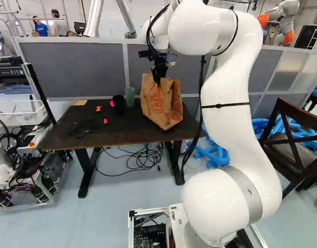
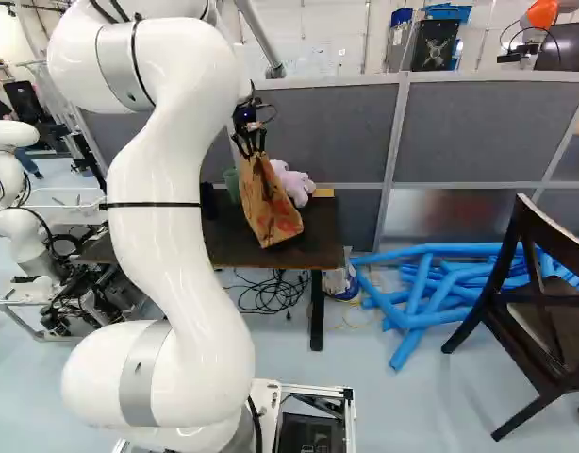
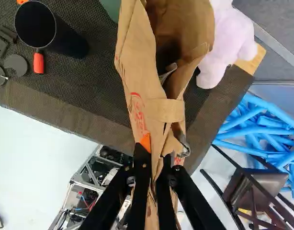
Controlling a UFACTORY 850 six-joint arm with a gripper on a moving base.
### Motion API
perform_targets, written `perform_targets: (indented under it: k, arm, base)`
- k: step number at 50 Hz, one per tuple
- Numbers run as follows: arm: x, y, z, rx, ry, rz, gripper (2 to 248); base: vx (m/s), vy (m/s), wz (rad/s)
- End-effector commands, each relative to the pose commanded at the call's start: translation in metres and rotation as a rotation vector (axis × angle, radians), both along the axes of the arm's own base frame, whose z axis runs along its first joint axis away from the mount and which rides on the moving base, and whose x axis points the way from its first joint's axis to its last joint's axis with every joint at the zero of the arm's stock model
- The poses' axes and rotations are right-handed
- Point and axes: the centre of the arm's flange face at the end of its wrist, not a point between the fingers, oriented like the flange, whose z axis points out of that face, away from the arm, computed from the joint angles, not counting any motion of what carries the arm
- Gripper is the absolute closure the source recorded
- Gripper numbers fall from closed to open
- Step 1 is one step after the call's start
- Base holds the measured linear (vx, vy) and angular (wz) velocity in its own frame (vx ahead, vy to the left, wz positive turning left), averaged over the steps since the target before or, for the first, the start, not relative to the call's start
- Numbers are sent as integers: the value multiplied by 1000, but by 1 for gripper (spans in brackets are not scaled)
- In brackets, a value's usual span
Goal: Pick up the bag on the ground and place it on the table
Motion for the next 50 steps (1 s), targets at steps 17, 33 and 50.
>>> perform_targets:
  k: [17, 33, 50]
  arm:
    - [12, 7, -26, -2, 16, 8, 229]
    - [19, 8, -47, -5, 41, 9, 229]
    - [19, 8, -49, -5, 43, 9, 229]
  base:
    - [0, 0, 0]
    - [0, 0, 0]
    - [0, 0, 0]
